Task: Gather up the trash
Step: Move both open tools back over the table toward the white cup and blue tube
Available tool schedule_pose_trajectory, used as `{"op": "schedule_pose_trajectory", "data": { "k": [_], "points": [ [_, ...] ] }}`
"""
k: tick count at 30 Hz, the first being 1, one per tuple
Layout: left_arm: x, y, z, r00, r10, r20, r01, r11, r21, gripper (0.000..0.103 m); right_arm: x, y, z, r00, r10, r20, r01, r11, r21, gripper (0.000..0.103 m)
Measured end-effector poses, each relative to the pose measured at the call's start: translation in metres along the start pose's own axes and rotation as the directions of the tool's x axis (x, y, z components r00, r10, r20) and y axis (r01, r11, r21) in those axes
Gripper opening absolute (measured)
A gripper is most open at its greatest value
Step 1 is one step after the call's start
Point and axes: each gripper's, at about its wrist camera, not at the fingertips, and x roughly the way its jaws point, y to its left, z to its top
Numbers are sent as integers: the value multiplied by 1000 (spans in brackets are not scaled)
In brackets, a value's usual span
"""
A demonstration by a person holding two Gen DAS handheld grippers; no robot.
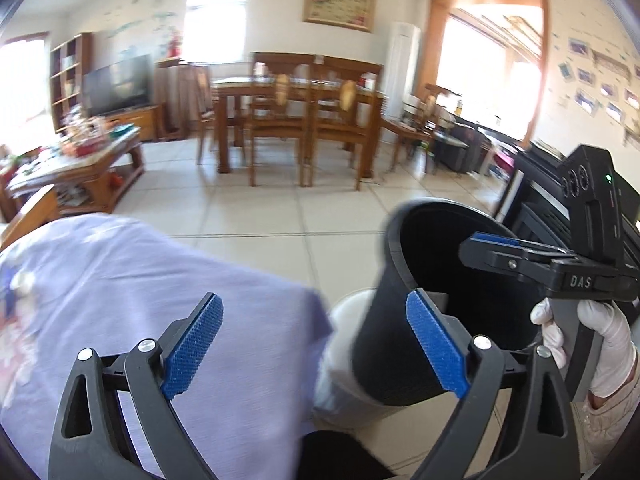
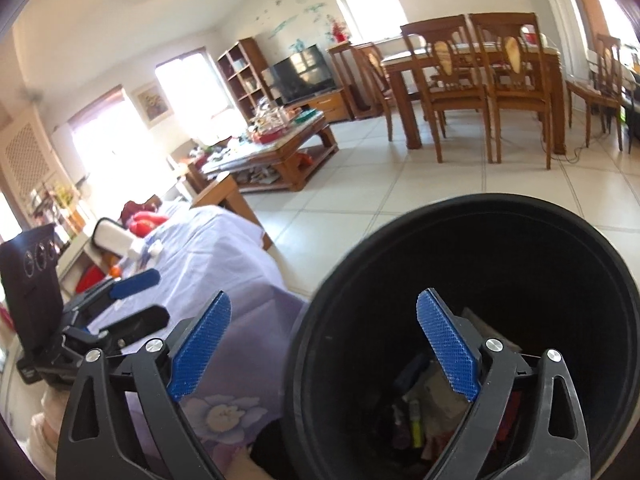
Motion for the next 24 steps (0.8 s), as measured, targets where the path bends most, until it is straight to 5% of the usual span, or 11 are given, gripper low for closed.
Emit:
{"op": "schedule_pose_trajectory", "data": {
  "k": [8,16,24],
  "points": [
    [-46,90,-12,990,141,21,-138,982,-129,92,60,92,16,994,100,-40,-103,990,-91,93],
    [-93,186,-31,961,275,22,-263,936,-232,92,117,183,28,982,157,-104,-176,964,-199,93],
    [-122,279,-35,950,312,-2,-294,893,-342,92,175,269,41,970,187,-154,-229,915,-333,93]
  ]
}}
